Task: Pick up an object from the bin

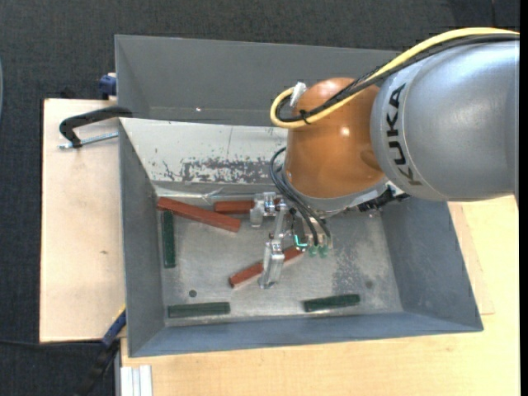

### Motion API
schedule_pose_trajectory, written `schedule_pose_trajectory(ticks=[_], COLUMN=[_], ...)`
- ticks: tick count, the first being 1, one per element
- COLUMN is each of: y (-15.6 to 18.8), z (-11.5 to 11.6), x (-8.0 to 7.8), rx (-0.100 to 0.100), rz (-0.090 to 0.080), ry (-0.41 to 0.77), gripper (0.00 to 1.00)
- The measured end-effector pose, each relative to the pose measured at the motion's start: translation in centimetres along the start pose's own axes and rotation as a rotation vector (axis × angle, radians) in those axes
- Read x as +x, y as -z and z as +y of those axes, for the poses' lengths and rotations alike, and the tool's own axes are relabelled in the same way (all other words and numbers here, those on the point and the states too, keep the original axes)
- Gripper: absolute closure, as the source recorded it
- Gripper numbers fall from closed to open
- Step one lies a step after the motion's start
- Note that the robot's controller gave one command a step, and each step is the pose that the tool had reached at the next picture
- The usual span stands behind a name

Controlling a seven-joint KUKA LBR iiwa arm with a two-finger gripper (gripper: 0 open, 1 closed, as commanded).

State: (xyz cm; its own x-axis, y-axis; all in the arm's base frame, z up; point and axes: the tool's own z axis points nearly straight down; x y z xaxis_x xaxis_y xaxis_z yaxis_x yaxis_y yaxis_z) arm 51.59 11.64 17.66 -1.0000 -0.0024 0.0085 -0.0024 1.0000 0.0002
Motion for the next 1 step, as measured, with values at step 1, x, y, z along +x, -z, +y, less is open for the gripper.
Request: schedule_pose_trajectory(ticks=[1], y=[0.46], z=[-0.06], x=[-0.19], rx=[-0.001], rz=[-0.009], ry=[-0.002], gripper=[0.00])
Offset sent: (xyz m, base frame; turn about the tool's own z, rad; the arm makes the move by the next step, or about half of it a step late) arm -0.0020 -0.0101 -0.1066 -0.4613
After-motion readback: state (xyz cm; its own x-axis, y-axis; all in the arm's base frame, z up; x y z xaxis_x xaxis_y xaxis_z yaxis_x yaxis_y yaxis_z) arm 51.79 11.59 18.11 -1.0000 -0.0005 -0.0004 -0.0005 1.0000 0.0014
